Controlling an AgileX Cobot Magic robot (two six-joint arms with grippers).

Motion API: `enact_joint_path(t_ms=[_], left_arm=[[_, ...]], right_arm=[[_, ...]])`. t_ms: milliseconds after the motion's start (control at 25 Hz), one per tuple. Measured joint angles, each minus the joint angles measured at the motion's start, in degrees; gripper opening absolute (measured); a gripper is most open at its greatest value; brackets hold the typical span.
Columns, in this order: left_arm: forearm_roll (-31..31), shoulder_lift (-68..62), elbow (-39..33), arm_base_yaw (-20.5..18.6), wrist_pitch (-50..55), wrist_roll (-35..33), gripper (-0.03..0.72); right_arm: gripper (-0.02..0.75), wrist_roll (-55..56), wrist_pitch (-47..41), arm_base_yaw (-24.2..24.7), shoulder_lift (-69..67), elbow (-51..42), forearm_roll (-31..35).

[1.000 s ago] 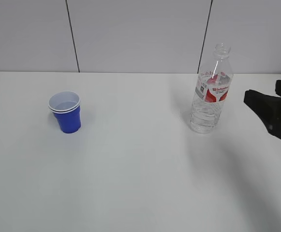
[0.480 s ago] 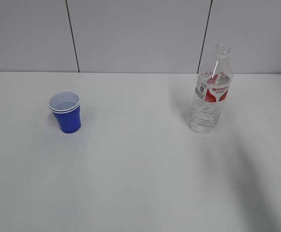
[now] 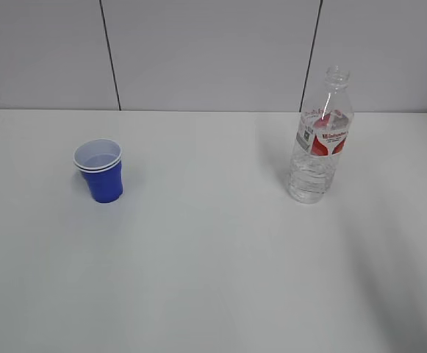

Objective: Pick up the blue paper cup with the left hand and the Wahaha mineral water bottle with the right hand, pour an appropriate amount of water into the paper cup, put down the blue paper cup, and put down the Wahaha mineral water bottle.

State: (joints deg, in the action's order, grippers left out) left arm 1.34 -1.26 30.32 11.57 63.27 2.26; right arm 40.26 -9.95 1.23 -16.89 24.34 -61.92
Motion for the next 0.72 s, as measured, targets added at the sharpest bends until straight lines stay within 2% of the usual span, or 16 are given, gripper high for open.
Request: enact_joint_path(t_ms=[120,240,440,720], left_arm=[[0.0,0.0,0.0,0.0,0.0,0.0,0.459],[0.0,0.0,0.0,0.0,0.0,0.0,0.459],[0.0,0.0,0.0,0.0,0.0,0.0,0.459],[0.0,0.0,0.0,0.0,0.0,0.0,0.459]], right_arm=[[0.59,0.1,-8.5,0.0,3.19,0.0,-0.37],[0.59,-3.36,-20.15,0.0,5.52,0.42,3.93],[0.589,-25.36,-37.28,0.0,6.92,4.41,21.57],[0.589,-41.85,-49.39,0.0,6.96,10.8,46.94]])
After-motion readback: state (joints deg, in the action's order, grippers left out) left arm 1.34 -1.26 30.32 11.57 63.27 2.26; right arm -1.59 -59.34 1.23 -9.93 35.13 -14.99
